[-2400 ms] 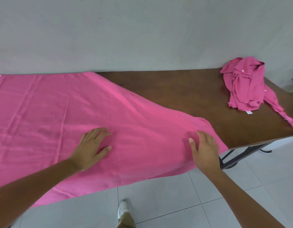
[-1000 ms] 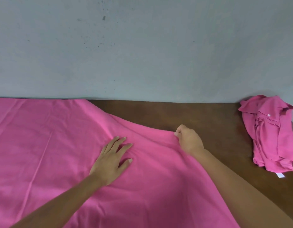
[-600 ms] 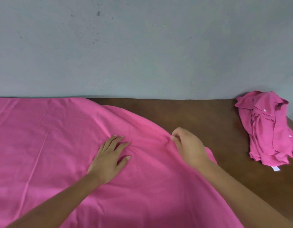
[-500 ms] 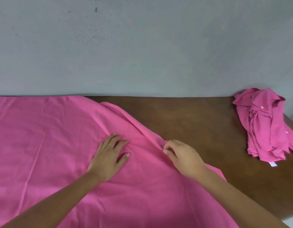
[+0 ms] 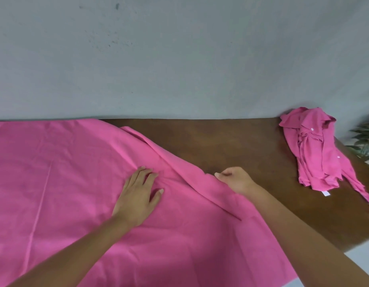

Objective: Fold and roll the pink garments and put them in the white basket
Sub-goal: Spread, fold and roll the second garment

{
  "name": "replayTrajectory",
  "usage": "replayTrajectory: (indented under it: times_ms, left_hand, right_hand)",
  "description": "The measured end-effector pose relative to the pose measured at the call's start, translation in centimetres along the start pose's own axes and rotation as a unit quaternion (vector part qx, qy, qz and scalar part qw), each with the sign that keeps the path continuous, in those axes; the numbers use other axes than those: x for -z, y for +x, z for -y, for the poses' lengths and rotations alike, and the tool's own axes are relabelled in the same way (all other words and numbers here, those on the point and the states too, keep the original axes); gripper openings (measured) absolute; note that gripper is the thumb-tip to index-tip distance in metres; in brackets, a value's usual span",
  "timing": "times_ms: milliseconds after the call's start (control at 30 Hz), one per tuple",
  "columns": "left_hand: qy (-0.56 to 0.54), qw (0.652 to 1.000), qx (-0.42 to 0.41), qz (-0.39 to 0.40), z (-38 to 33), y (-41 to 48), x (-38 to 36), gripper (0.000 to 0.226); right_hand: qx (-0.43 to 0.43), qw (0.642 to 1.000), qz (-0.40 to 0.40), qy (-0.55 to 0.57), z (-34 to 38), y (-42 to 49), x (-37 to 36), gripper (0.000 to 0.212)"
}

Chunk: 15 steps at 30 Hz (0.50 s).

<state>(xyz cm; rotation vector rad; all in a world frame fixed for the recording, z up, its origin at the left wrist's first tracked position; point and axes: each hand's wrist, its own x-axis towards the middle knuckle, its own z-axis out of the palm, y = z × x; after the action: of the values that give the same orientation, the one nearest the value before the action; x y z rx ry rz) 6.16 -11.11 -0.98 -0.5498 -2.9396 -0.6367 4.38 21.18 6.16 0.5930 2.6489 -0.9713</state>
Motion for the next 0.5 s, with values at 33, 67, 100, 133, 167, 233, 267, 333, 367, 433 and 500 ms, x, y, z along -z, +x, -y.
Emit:
replayTrajectory:
  times_ms: [33,67,100,133,167,233,267,333,367,433,500]
  left_hand:
    - [-0.001,1.0,0.0,0.001,0.0,0.0,0.0,0.063]
    - [-0.002,1.0,-0.001,0.002,0.0,0.0,0.0,0.063]
    - [-0.002,1.0,-0.001,0.004,0.0,0.0,0.0,0.063]
    - [-0.002,1.0,-0.001,0.005,0.0,0.0,0.0,0.062]
    - [-0.002,1.0,-0.002,0.005,0.0,0.0,0.1,0.062]
    - [-0.003,1.0,-0.004,0.006,0.0,0.0,0.1,0.061]
    - [-0.002,1.0,-0.005,0.006,0.1,0.0,0.0,0.06]
    - [0.0,1.0,-0.006,0.008,0.1,0.0,-0.1,0.059]
    - [0.001,1.0,-0.005,0.011,0.1,0.0,-0.1,0.059]
    - [0.004,1.0,-0.004,0.012,0.1,0.0,-0.1,0.059]
    - [0.007,1.0,-0.005,0.013,0.1,0.1,-0.1,0.059]
  right_hand:
    - [-0.003,1.0,-0.004,0.02,0.2,0.0,0.0,0.017]
    - [-0.008,0.999,-0.012,0.043,0.4,0.0,0.0,0.011]
    - [-0.014,0.998,-0.022,0.066,0.7,-0.1,0.0,0.008]
    - [-0.022,0.996,-0.033,0.083,0.9,-0.2,0.1,0.008]
    - [-0.029,0.994,-0.046,0.093,1.0,-0.3,0.1,0.007]
    - [-0.039,0.991,-0.075,0.105,1.4,-0.3,0.5,0.007]
    - [-0.042,0.989,-0.09,0.111,1.5,-0.3,0.7,0.007]
    - [-0.04,0.984,-0.122,0.12,1.9,-0.3,1.3,0.008]
    - [-0.033,0.982,-0.142,0.122,2.0,-0.3,1.7,0.009]
    - [-0.005,0.974,-0.185,0.129,2.5,-0.3,2.5,0.011]
    - [0.051,0.964,-0.228,0.13,3.3,-0.4,3.4,0.012]
